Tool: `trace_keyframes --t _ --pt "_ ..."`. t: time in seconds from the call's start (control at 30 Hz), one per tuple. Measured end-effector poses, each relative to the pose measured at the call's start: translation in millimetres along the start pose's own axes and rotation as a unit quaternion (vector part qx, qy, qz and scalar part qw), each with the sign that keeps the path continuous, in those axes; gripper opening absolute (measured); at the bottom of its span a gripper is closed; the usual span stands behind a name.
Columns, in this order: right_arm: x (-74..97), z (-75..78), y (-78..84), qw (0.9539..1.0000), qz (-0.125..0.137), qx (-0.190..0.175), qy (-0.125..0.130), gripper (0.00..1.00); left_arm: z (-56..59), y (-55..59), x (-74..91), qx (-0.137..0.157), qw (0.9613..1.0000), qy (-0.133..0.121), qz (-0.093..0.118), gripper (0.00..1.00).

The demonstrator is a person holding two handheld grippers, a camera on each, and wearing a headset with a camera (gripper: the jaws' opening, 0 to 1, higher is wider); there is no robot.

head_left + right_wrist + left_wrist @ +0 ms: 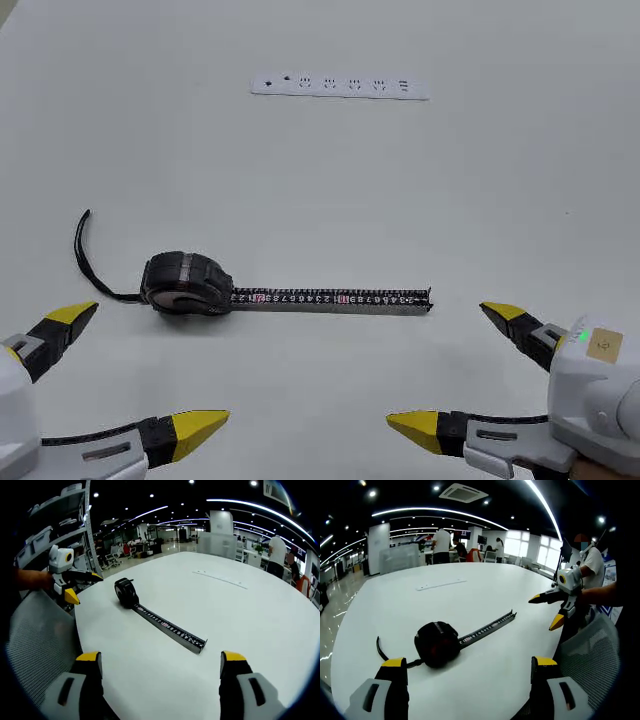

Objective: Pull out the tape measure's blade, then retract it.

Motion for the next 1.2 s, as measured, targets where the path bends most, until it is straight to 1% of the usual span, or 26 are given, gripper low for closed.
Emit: trace_keyframes --t 0.07,0.27,0.37,0.43,0.5,0.57,0.63,0.7,0.8,0.83,0.9,0.93,1.0,1.03,1.1,1.13,1.2 --pt "-0.1 -0.7 -0.6 1.0 0.0 0.0 0.0 1.0 -1.3 0.2 -0.2 -0.001 1.0 -0.003 -0.002 1.0" --pt "1.3 -2.3 -1.1 1.0 0.0 0.002 0.004 1.0 -4.4 -2.1 0.9 0.011 0.9998 -0.014 0.003 1.0" --pt "1.9 -2.6 0.1 1.0 0.0 0.002 0.005 1.0 -6.3 -2.4 0.5 0.012 0.9997 -0.022 0.001 1.0" --pt "1.3 -3.6 0.9 1.0 -0.002 0.004 0.0 0.99 -8.4 -6.7 0.6 0.019 0.9992 -0.034 0.005 1.0" --pt "0.6 -3.0 2.4 1.0 -0.005 0.007 -0.003 0.99 -9.6 -11.5 0.1 0.033 0.9984 -0.044 0.011 1.0" --pt "1.0 -1.8 3.1 0.9999 -0.008 0.009 -0.004 0.99 -9.1 -14.4 -0.6 0.04 0.9979 -0.049 0.014 1.0" --pt "2.4 0.7 0.3 0.9999 0.002 0.011 -0.002 0.99 -9.7 -16.6 -1.5 0.045 0.997 -0.061 0.014 1.0" --pt "4.3 3.3 2.0 0.9999 -0.008 0.012 0.0 0.97 -11.1 -18.8 -3.0 0.059 0.9955 -0.072 0.015 1.0" --pt "8.0 6.9 0.3 0.9998 -0.002 0.02 -0.004 0.95 -13.1 -21.6 -4.4 0.072 0.9934 -0.088 0.017 1.0" --pt "8.8 8.4 0.4 0.9998 -0.002 0.021 -0.007 0.94 -15.4 -21.5 -5.2 0.075 0.9921 -0.099 0.015 1.0" --pt "9.9 10.9 0.4 0.9994 -0.003 0.031 -0.012 0.92 -17.0 -21.2 -6.7 0.077 0.991 -0.108 0.012 1.0" --pt "10.7 14.0 0.5 0.9989 -0.004 0.044 -0.014 0.91 -18.7 -21.7 -7.9 0.079 0.9899 -0.117 0.012 1.0" --pt "11.7 17.5 0.8 0.9982 -0.007 0.056 -0.018 0.9 -21.3 -21.9 -9.7 0.082 0.9882 -0.129 0.01 1.0" --pt "11.8 18.6 0.6 0.997 -0.01 0.072 -0.029 0.88 -21.3 -21.7 -11.1 0.083 0.9875 -0.133 0.005 1.0" --pt "12.3 23.9 1.7 0.9965 -0.013 0.077 -0.03 0.84 -22.5 -22.3 -13.5 0.084 0.9859 -0.145 0.003 1.0" --pt "12.4 25.0 1.9 0.9958 -0.014 0.083 -0.036 0.81 -22.6 -22.2 -14.7 0.083 0.9856 -0.147 0.002 1.0" --pt "12.2 27.2 1.9 0.9947 -0.017 0.091 -0.045 0.77 -25.7 -21.7 -17.3 0.082 0.9835 -0.161 -0.001 1.0"
Point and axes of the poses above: the centre of the closed fingertips' face, and the gripper's own axes: x roughly backward along the fingers, z roughly to its right, y roughly out of its underside, the point moved 1 cm from there along x, roughly backward along the fingers, and after that the axes turned 13 degrees about -y, right-handed, at the moved point
